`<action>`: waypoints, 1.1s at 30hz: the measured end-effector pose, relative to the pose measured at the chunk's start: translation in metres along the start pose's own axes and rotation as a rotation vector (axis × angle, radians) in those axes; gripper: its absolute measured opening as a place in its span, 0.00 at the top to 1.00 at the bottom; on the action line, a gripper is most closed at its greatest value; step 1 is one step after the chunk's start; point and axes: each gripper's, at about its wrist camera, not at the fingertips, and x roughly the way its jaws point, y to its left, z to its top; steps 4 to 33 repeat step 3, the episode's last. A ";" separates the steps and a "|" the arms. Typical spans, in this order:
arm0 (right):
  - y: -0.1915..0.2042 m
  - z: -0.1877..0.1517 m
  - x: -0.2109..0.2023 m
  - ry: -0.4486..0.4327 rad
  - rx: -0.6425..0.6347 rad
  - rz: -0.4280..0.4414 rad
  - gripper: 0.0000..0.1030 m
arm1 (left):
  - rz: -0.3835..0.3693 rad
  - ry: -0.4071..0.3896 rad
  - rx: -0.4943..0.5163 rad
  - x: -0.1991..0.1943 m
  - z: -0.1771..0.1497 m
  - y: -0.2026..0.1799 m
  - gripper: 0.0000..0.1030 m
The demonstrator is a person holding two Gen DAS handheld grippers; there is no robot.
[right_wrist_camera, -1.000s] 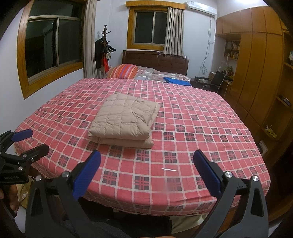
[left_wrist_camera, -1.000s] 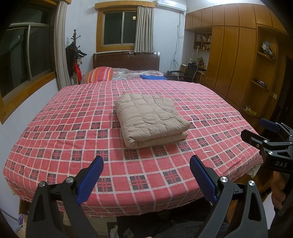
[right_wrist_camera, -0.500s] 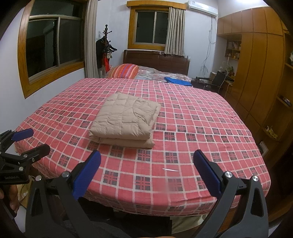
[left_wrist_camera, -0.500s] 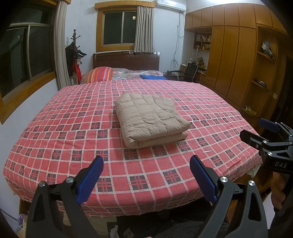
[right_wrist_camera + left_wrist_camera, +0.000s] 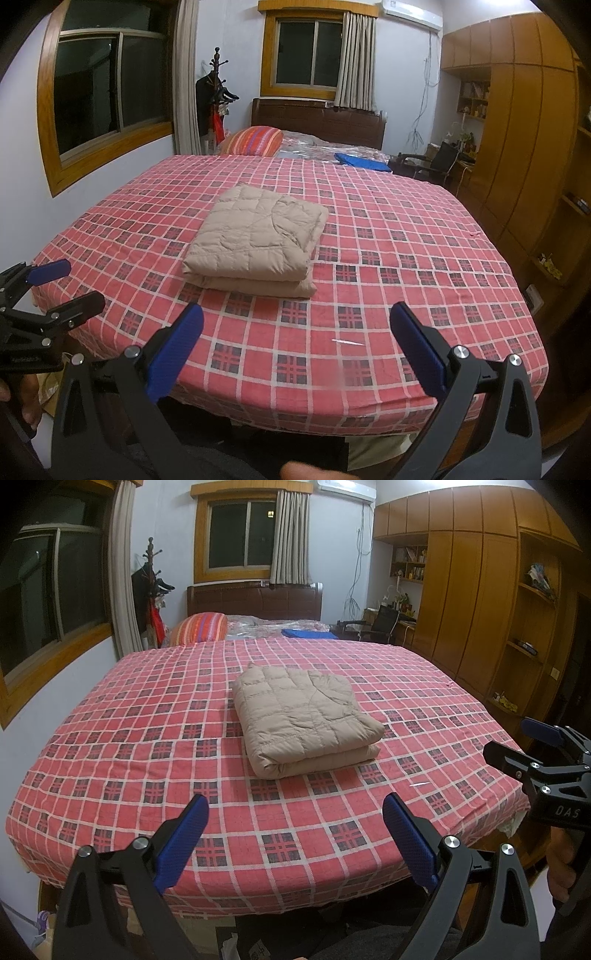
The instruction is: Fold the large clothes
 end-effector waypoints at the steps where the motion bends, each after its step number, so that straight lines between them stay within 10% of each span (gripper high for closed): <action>1: 0.001 0.001 0.000 -0.002 -0.003 -0.001 0.03 | 0.001 0.000 0.001 0.000 0.000 0.001 0.07; 33: -0.001 0.002 0.002 -0.004 -0.008 0.001 0.03 | 0.002 -0.001 -0.002 0.001 0.000 0.001 0.07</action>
